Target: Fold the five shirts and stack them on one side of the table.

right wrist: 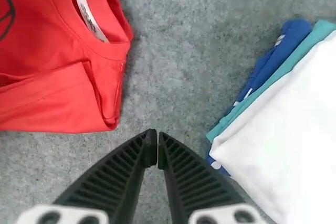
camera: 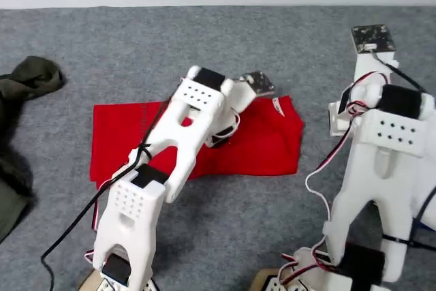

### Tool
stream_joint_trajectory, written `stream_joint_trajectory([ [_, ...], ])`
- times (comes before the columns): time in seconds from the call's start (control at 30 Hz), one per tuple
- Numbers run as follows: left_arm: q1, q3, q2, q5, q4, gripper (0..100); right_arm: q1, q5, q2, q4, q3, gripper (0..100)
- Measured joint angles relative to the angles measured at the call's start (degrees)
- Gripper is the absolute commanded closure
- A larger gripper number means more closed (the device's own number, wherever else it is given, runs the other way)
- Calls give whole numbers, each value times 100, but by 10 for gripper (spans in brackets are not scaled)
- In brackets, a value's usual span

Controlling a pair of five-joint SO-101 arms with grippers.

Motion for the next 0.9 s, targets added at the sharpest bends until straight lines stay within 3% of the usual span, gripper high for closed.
stream_joint_trajectory([
  [0.17, 62, -255, -387, 0, 220, 949, 0, 0, -237, 0, 0, 990],
  [0.43, 730, 202, -571, 237, 193, 949, 0, 0, -290, 105, 0, 990],
  [0.7, 387, 325, 369, 105, -686, 949, 0, 0, -290, 484, 0, 990],
  [0.9, 369, -484, 387, 70, -44, 949, 0, 0, -290, 484, 0, 990],
])
